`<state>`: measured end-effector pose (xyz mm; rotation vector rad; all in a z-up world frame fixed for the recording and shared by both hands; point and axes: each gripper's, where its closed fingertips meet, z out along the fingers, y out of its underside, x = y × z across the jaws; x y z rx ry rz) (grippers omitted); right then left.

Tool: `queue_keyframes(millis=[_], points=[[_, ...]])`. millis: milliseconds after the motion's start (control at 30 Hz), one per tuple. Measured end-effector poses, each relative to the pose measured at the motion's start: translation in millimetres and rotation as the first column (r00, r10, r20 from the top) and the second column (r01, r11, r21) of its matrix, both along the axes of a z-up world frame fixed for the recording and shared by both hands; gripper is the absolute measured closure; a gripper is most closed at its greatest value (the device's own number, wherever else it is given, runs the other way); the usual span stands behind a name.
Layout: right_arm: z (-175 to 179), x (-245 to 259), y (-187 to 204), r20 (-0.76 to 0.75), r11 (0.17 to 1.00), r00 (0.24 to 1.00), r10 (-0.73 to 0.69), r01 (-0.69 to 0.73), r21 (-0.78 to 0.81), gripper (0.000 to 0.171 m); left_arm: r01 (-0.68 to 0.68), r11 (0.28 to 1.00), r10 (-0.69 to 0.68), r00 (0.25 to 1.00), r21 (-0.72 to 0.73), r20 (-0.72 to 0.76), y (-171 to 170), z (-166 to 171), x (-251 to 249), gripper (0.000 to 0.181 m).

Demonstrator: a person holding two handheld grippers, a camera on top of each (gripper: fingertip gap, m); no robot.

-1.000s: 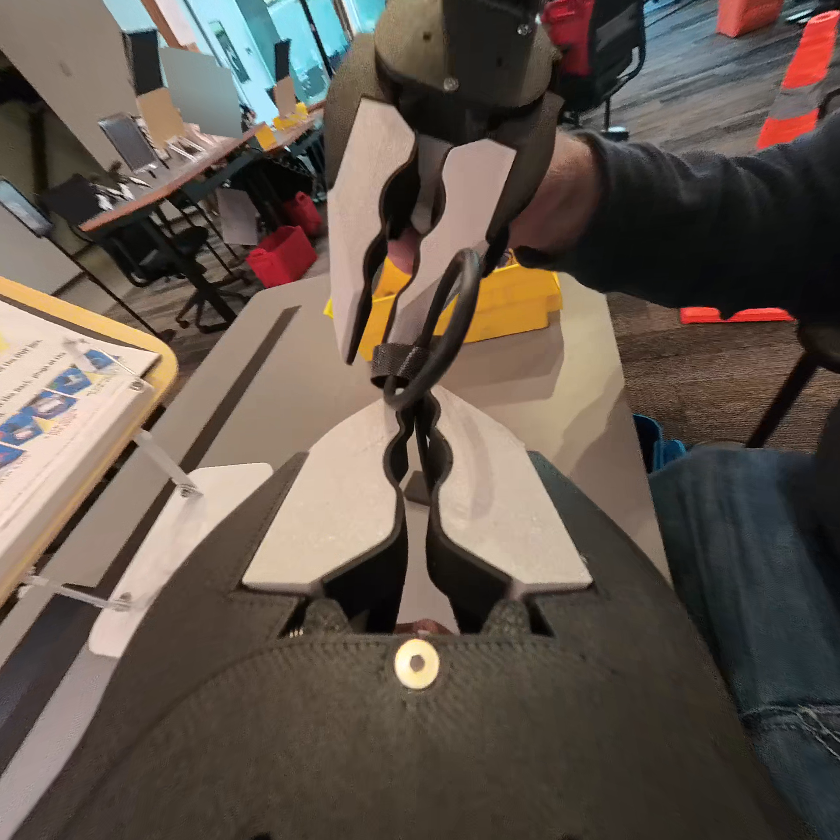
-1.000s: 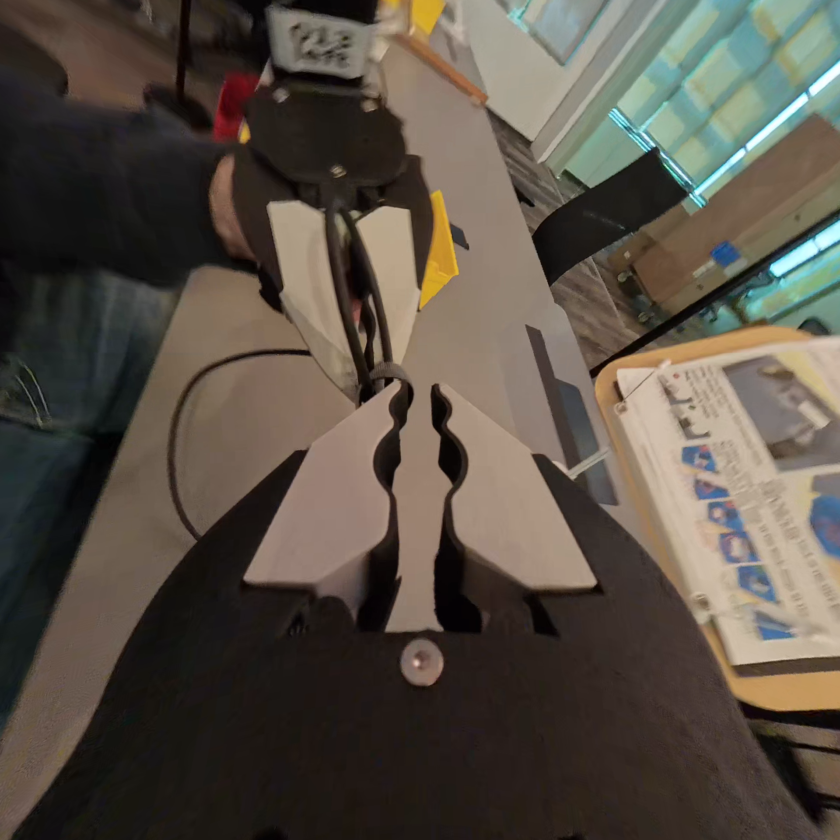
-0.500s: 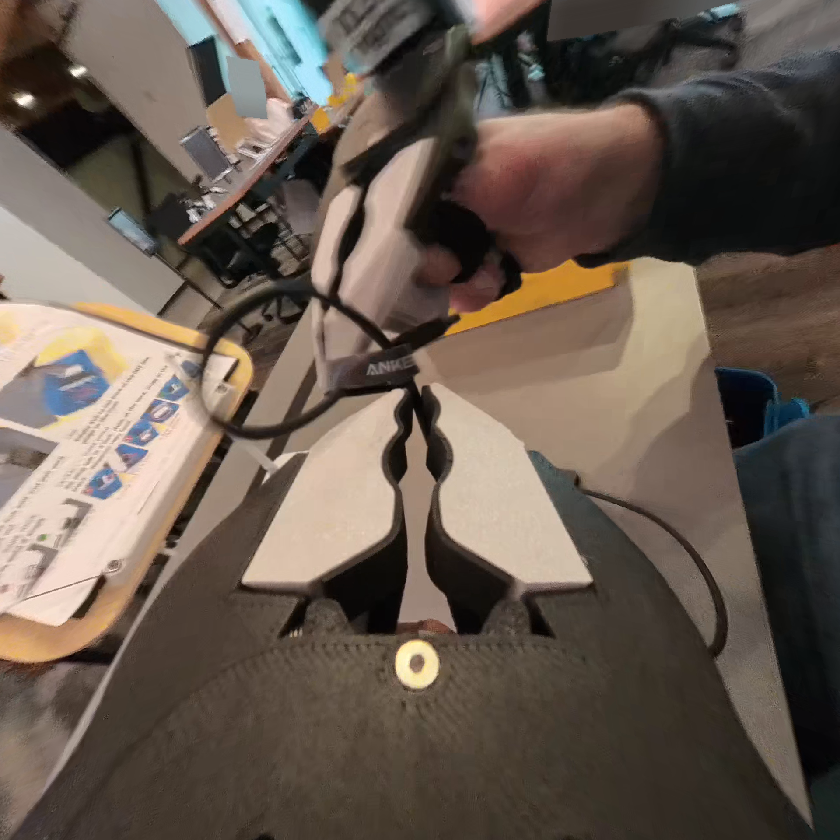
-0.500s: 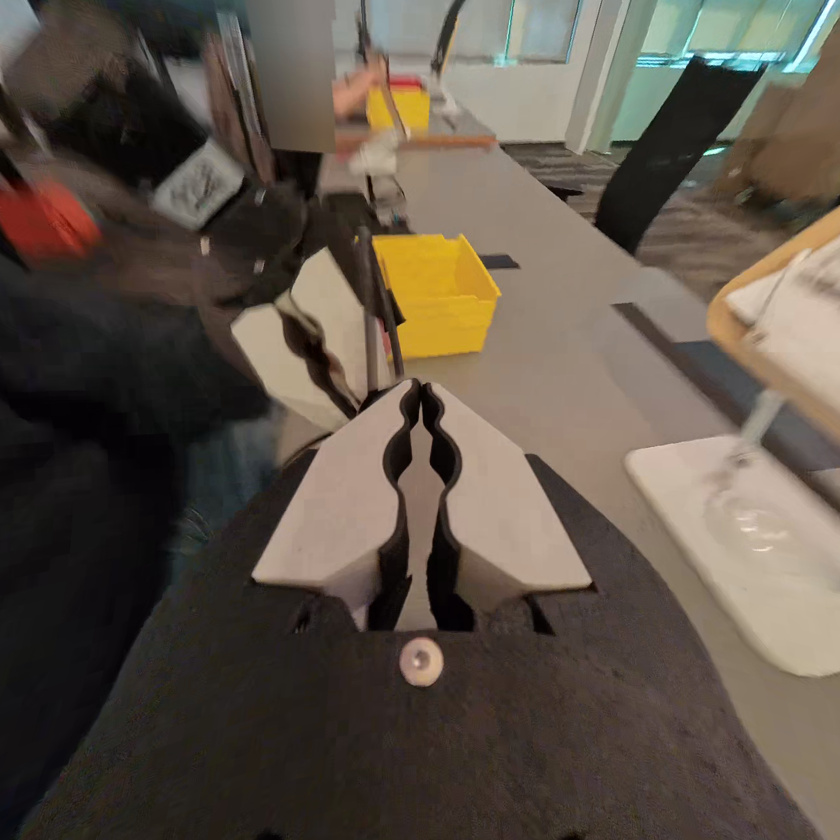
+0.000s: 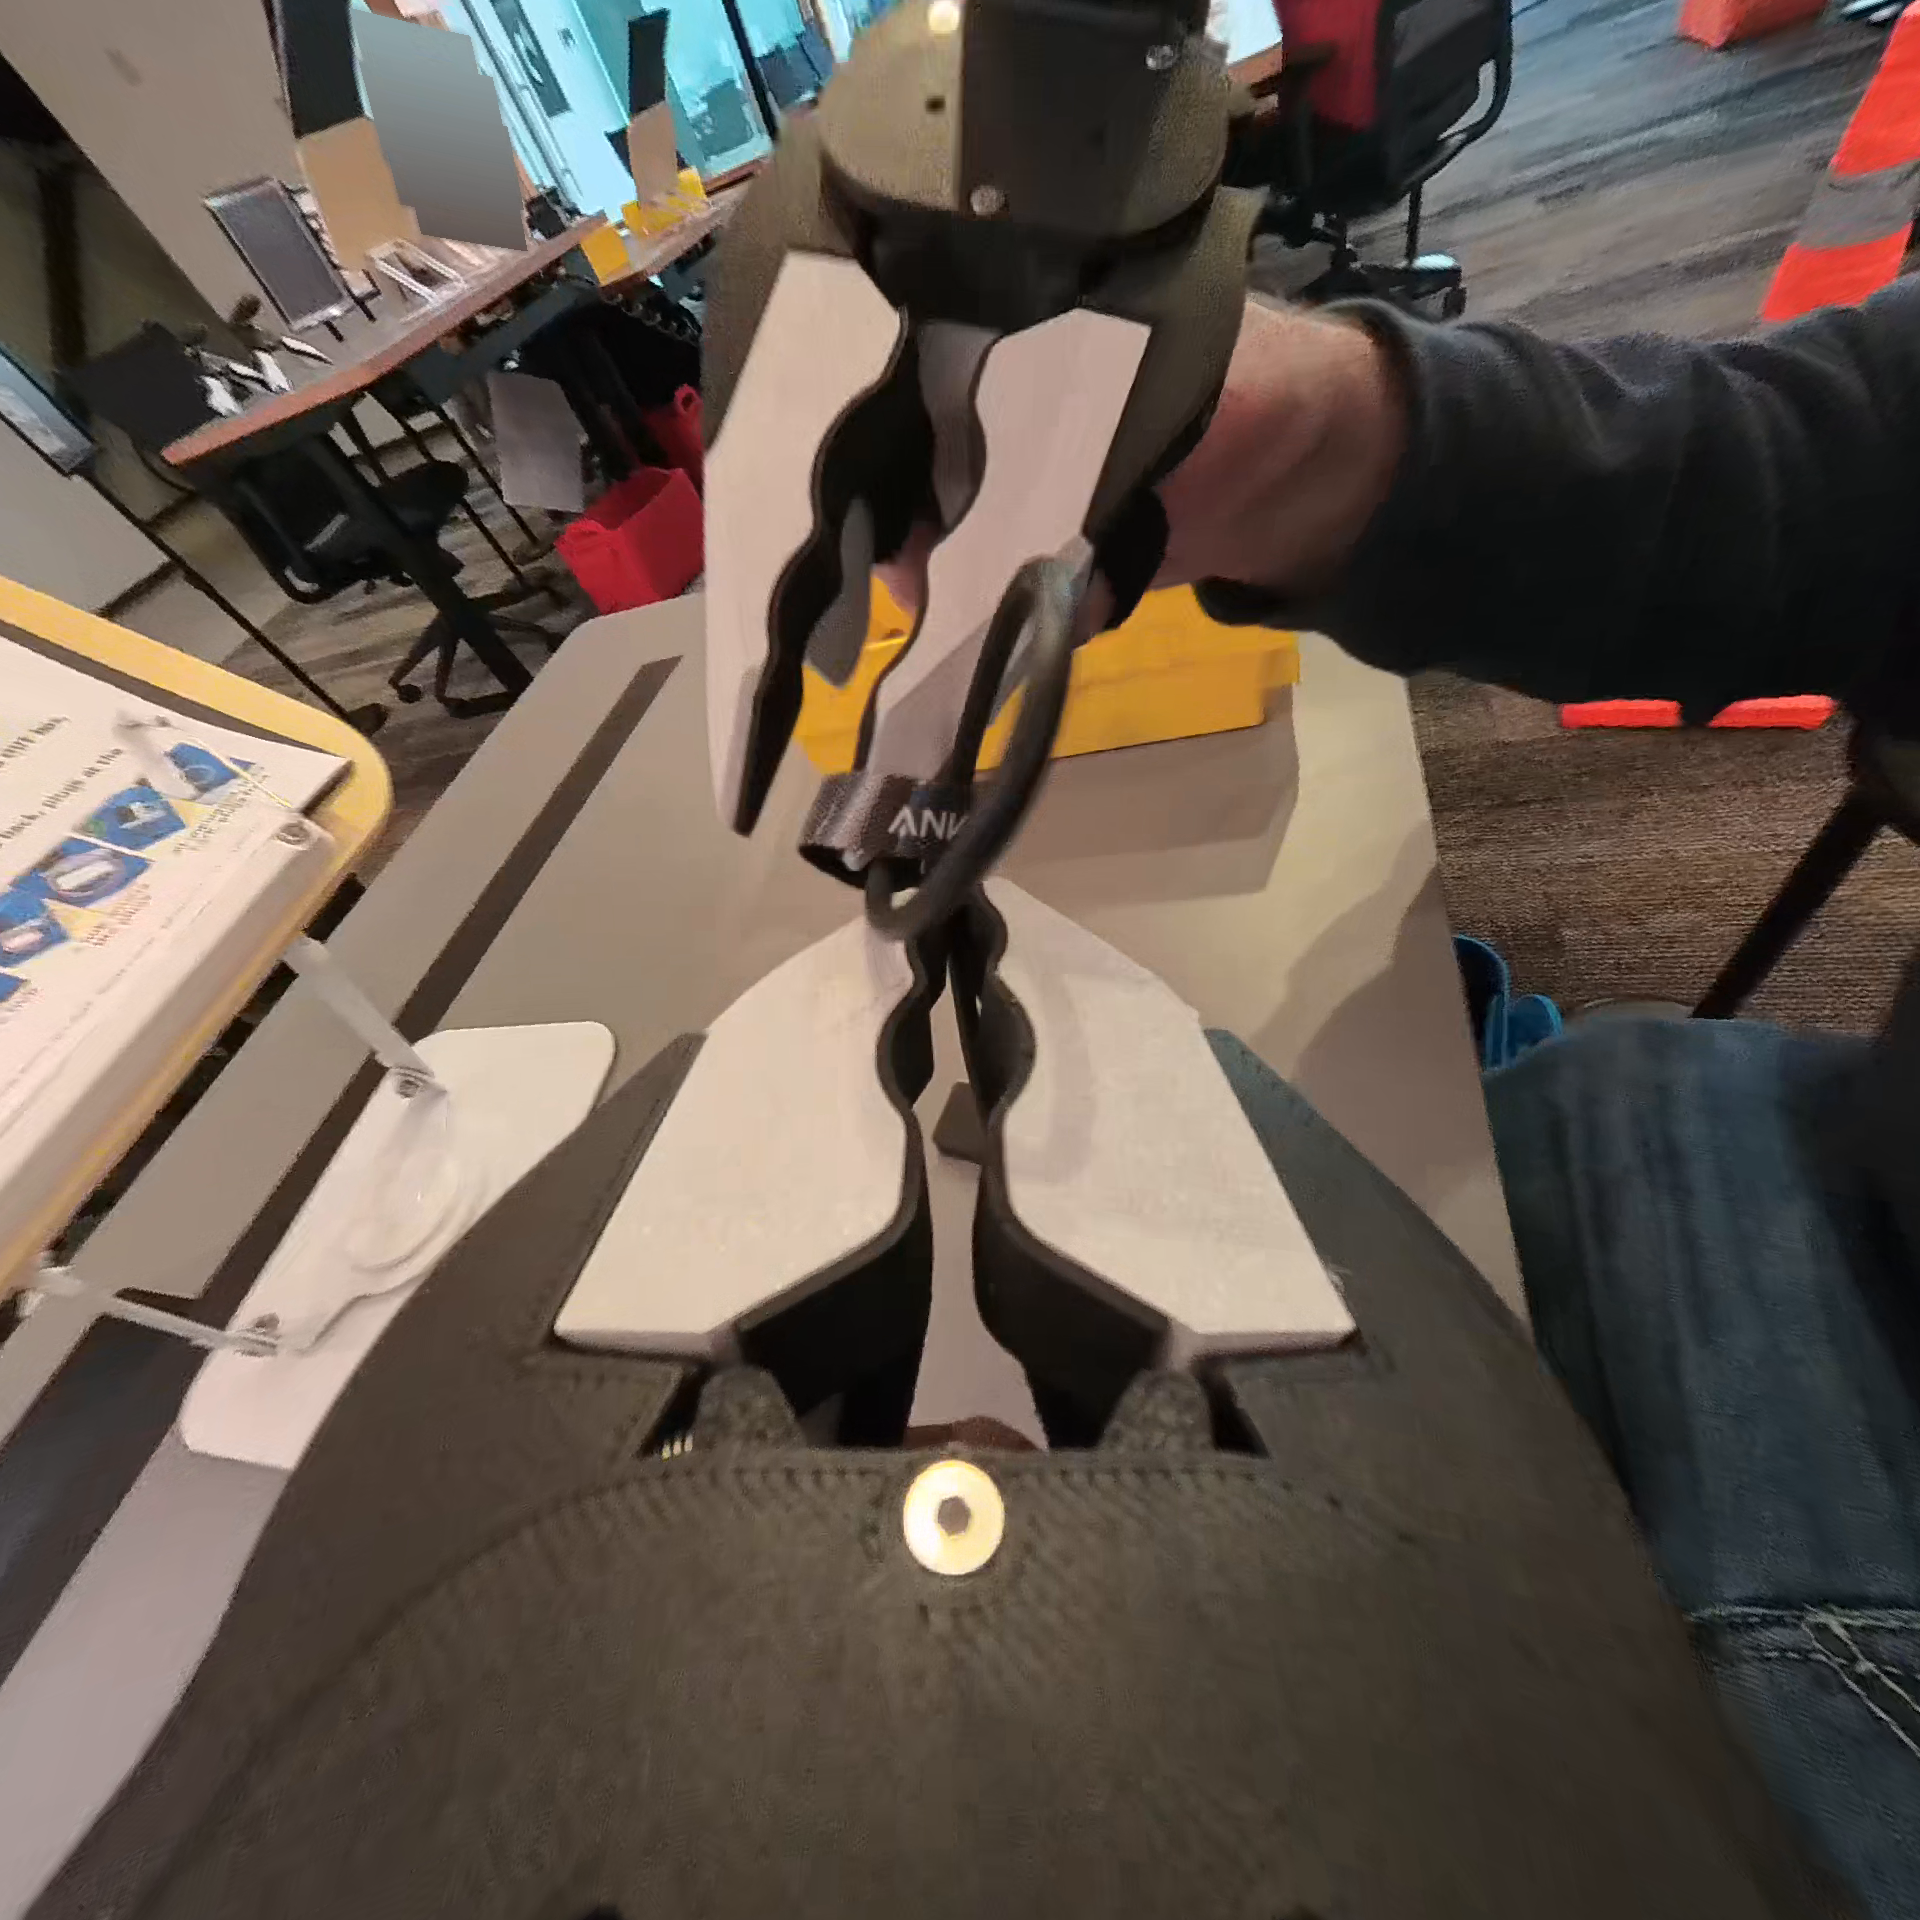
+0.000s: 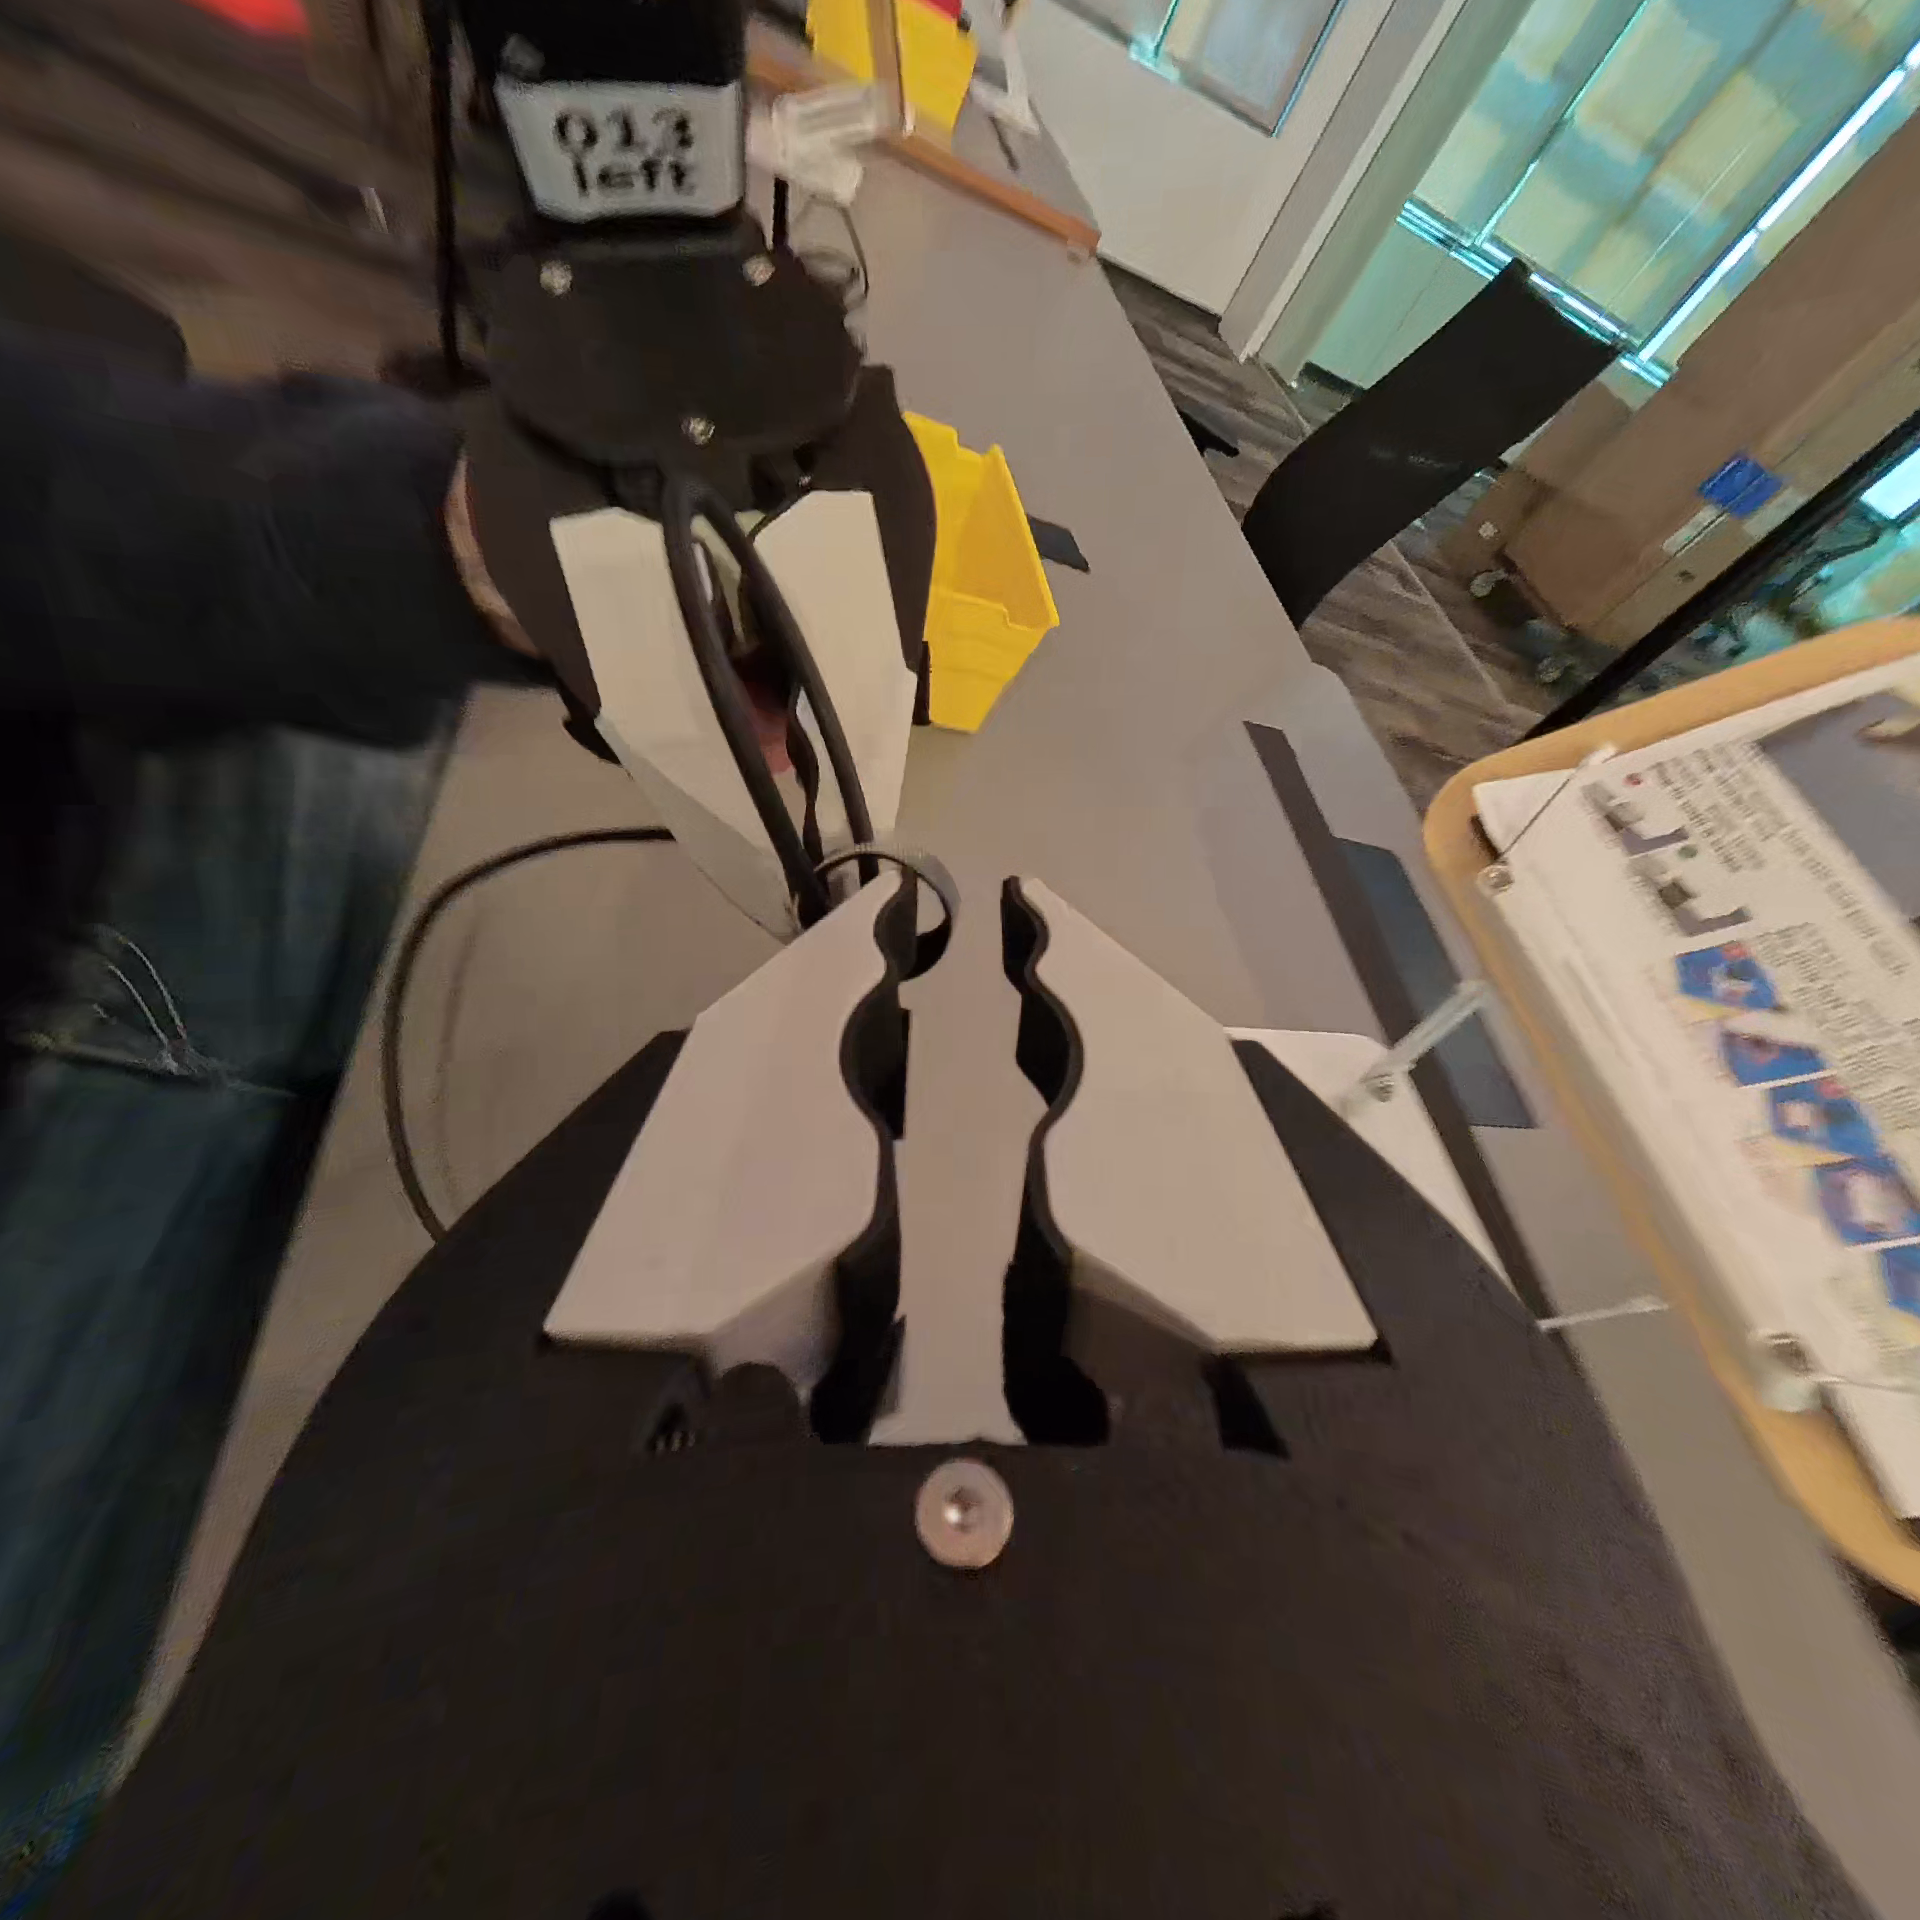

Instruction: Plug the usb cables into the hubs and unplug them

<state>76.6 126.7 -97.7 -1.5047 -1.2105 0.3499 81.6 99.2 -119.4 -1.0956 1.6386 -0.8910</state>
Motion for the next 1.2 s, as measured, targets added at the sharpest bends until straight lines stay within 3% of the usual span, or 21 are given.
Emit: queue_keyframes(millis=[167,300,400,533,600,667,833,1067,1200], points=[[-2,-9,-15,0.277,0.966,0.957,0.09,-0.151,0.209,0.164,0.04,0.996,-0.044,0.998,-0.076,-0.048,-3,-9,0,0.179],[-5,-12,-13,0.427,0.935,0.903,0.04,-0.185,0.303,0.171,0.067,0.99,-0.073,0.996,-0.127,-0.046,-6,-12,2,0.179],[2,-12,-1,0.275,0.98,0.961,0.011,-0.065,0.19,0.171,0.069,0.994,-0.073,0.996,-0.082,-0.045,-11,-13,6,0.179],[-9,8,28,-0.058,0.978,0.99,-0.125,0.114,-0.173,0.171,-0.052,0.99,0.06,0.996,0.133,-0.061,4,-6,2,0.178],[-8,5,24,-0.226,0.95,0.968,-0.106,0.031,-0.312,0.171,-0.051,0.993,0.053,0.998,0.104,-0.015,3,1,1,0.179],[-14,11,28,-0.185,0.957,0.974,-0.131,0.075,-0.281,0.171,-0.076,0.989,0.081,0.996,0.127,-0.031,10,-8,3,0.179],[-9,23,26,-0.219,0.962,0.964,-0.153,0.094,-0.258,0.171,-0.146,0.987,0.142,0.988,0.072,0.068,34,5,-7,0.178],[-2,33,30,-0.291,0.958,0.938,-0.191,0.114,-0.262,0.171,-0.161,0.985,0.156,0.985,0.064,0.072,43,-3,-9,0.177],[-5,37,33,-0.259,0.959,0.94,-0.222,0.162,-0.233,0.171,-0.075,0.994,0.084,0.987,-0.075,0.134,35,13,-15,0.157]])
